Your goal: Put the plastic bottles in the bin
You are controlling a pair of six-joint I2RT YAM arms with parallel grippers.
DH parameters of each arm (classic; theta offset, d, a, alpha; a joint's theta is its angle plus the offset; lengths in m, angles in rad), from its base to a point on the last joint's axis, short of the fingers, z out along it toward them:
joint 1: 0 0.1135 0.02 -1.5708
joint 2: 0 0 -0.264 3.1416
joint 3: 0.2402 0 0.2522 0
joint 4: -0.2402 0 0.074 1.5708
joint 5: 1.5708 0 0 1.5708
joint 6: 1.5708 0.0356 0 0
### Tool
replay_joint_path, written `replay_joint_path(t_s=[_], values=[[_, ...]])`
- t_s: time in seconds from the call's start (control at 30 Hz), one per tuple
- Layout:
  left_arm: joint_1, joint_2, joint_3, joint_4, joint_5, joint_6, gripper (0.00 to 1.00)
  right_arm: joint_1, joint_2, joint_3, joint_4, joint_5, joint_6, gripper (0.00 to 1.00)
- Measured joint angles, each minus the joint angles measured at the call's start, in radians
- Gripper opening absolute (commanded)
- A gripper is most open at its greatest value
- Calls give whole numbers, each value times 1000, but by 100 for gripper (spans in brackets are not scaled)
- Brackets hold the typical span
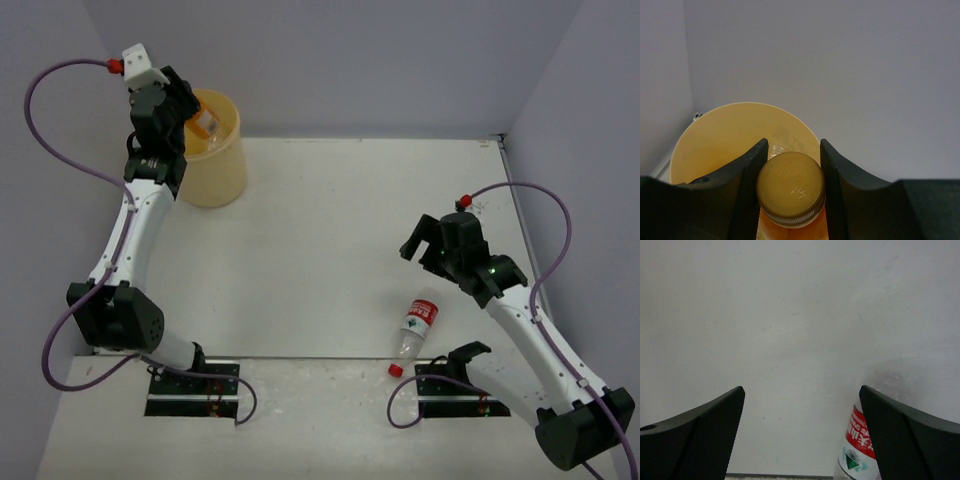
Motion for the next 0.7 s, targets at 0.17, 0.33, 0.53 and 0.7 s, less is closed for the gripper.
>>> replay_joint_path(t_s=[0.17,0.33,0.53,0.7], values=[[55,156,53,4,-77,25,0,-11,-7,-50,-181,31,78,99],[73,280,75,-6,-130,38,29,-12,-46,-141,-300,18,151,99],[87,344,88,-37,-135,44,100,-12,-94,-167,-380,-26,218,99],[90,341,102,-37,-102,36,100,-12,-120,-230,-396,-62,262,99]])
